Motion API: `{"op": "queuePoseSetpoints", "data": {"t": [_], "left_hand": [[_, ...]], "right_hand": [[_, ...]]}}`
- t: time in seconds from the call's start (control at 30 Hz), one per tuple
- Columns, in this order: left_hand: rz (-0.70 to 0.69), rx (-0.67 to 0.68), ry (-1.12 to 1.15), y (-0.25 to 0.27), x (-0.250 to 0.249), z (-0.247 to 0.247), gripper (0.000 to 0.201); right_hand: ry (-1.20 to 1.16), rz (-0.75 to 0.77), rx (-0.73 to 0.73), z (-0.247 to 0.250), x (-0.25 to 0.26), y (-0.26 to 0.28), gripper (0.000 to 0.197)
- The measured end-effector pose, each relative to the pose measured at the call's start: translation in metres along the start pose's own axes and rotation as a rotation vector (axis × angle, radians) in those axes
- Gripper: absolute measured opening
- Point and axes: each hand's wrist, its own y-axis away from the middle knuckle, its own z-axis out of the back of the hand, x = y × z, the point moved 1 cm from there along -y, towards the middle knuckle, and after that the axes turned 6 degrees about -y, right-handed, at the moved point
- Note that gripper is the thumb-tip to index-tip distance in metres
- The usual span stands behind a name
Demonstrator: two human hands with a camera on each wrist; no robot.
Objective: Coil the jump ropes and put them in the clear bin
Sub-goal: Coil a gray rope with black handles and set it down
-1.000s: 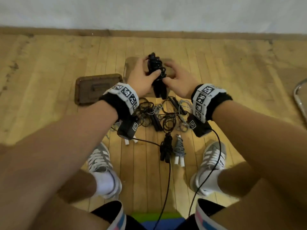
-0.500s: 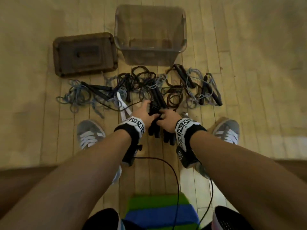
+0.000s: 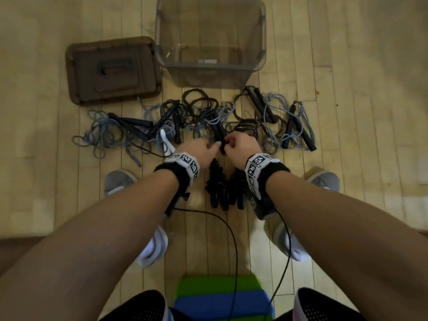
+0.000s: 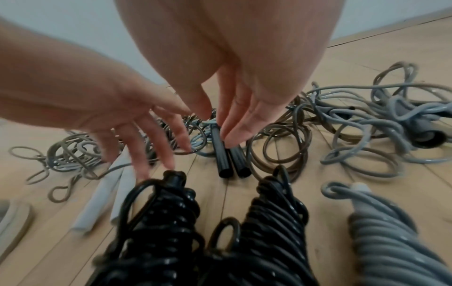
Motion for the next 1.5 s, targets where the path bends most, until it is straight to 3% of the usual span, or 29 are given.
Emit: {"op": "queuePoseSetpoints", "data": {"t": [0.1,0.3,0.4,0.53,0.6,0.67,0.77,0.9,1.07,1.13,1.23,1.5], "left_hand": [[-0.021,-0.052,0.099,-0.021,-0.006,0.019,0.033],[0.163,-0.103,0.381,-0.043,-0.024,0.013,0.033],[0.222,-0.08,0.477,-0.051,-0.022,0.007,0.03],[0.21,-0.071,0.541,-0.055,-0.015,0.009,0.025],[0.174,-0.082,0.542,-0.052,-0.015,0.014,0.016],[0.172,-0.095,0.58,-0.046,-0.016,0.02,0.022],[0.192,-0.151,0.65,-0.031,-0.016,0.028,0.016],[0.145,-0.221,0.785,-0.003,-0.026,0.044,0.014],[0.049,-0.358,0.865,0.039,-0.055,0.1,0.015],[-0.014,-0.423,0.859,0.056,-0.065,0.127,0.01],[-0.072,-0.467,0.892,0.082,-0.077,0.17,0.018],[-0.303,-0.635,0.773,0.15,-0.106,0.27,0.042]], "right_hand": [[-0.012,0.022,-0.016,-0.004,0.01,-0.015,0.041],[0.043,-0.088,-0.067,-0.015,0.01,-0.041,0.045],[0.018,-0.076,-0.019,-0.024,0.003,-0.048,0.042],[-0.03,-0.033,0.04,-0.026,0.003,-0.046,0.047],[-0.015,-0.015,0.03,-0.02,0.007,-0.039,0.052],[0.01,-0.011,0.004,-0.011,0.013,-0.029,0.052],[0.007,0.017,0.02,0.003,0.025,-0.016,0.051],[-0.122,0.071,-0.008,0.02,0.036,0.006,0.048],[-0.434,0.195,-0.048,0.051,0.053,0.032,0.061],[-0.459,0.279,-0.066,0.074,0.066,0.044,0.049],[-0.536,0.336,-0.107,0.119,0.105,0.084,0.027],[-0.458,0.564,-0.15,0.209,0.167,0.151,0.016]]}}
